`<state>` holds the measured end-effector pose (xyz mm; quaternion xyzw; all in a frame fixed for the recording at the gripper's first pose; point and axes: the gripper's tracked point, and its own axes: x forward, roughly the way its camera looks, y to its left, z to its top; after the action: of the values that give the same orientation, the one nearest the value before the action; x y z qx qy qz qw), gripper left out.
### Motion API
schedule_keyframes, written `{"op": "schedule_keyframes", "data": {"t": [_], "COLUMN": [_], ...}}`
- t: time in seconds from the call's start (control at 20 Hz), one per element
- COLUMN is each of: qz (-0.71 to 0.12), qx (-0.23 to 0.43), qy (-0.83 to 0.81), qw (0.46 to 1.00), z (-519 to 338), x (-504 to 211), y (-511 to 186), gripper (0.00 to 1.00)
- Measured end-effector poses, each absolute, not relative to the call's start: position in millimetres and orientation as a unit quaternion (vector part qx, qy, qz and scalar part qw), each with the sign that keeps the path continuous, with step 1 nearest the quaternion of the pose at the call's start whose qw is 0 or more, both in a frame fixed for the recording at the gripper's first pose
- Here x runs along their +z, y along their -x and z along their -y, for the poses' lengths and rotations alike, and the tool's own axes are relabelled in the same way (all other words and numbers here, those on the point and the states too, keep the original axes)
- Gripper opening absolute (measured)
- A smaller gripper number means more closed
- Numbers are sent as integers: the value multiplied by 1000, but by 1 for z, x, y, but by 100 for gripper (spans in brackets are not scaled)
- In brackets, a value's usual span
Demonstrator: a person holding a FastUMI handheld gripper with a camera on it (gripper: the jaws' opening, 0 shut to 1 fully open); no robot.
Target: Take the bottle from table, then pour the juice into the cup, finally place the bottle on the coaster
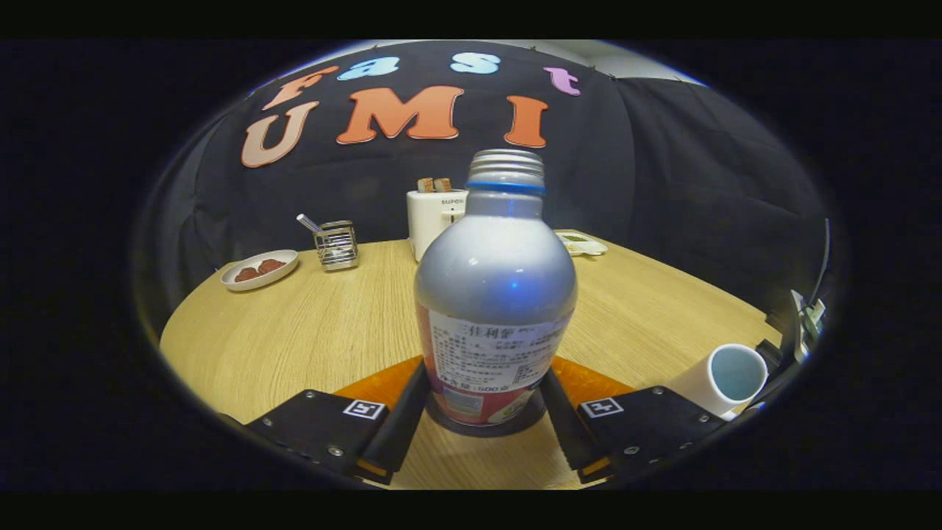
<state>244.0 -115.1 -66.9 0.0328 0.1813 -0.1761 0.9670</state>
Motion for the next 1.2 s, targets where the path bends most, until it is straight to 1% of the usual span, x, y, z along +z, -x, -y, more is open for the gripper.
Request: {"op": "schedule_keyframes", "data": {"t": [0.05, 0.15, 0.6, 0.7, 0.95, 1.2], "qz": [-179, -178, -143, -138, -85, -58], "qx": [-176, -165, -133, -113, -57, -18], "qy": [-31, -32, -40, -47, -82, -54], "qw": [968, 970, 980, 983, 991, 997], "z": [115, 109, 83, 70, 36, 16], "x": [-65, -62, -39, -33, -16, -16], "y": [-243, -235, -169, -151, -102, -62], "gripper": [88, 98, 97, 97, 98, 97]}}
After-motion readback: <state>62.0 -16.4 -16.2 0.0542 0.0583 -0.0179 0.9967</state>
